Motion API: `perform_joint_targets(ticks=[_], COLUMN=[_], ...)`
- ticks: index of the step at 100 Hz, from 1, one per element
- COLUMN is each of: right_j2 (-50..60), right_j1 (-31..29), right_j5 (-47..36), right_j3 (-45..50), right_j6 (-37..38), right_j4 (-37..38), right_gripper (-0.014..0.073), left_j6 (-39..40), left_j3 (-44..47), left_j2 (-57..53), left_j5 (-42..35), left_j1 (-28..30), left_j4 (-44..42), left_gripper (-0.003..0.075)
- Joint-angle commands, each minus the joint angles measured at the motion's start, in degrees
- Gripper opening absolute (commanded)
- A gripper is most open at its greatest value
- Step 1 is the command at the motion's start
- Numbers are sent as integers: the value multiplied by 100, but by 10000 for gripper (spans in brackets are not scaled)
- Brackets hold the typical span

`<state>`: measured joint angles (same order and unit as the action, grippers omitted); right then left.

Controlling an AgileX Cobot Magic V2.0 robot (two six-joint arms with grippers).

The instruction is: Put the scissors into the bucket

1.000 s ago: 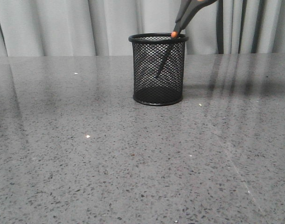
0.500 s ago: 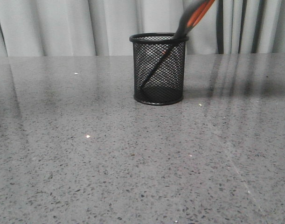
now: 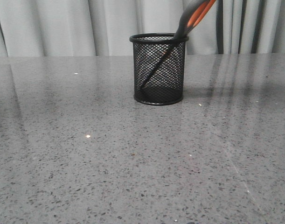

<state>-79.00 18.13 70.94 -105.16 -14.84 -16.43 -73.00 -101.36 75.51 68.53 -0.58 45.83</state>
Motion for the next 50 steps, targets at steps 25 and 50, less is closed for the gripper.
perform_joint_targets(ticks=[25, 50], right_j2=[1289, 2593], right_j1=[-24, -24], right_j5=[-2051, -3901], right_j3=[965, 3328], right_j6=[1, -63], right_j4=[163, 163], right_gripper=[-72, -74], left_j6=[1377, 1706], left_j3=[-119, 1171], left_j2=[-504, -1691], left_j5=[-348, -2005], left_j1=[11, 11], left_j4=[-472, -467], left_gripper=[-20, -20])
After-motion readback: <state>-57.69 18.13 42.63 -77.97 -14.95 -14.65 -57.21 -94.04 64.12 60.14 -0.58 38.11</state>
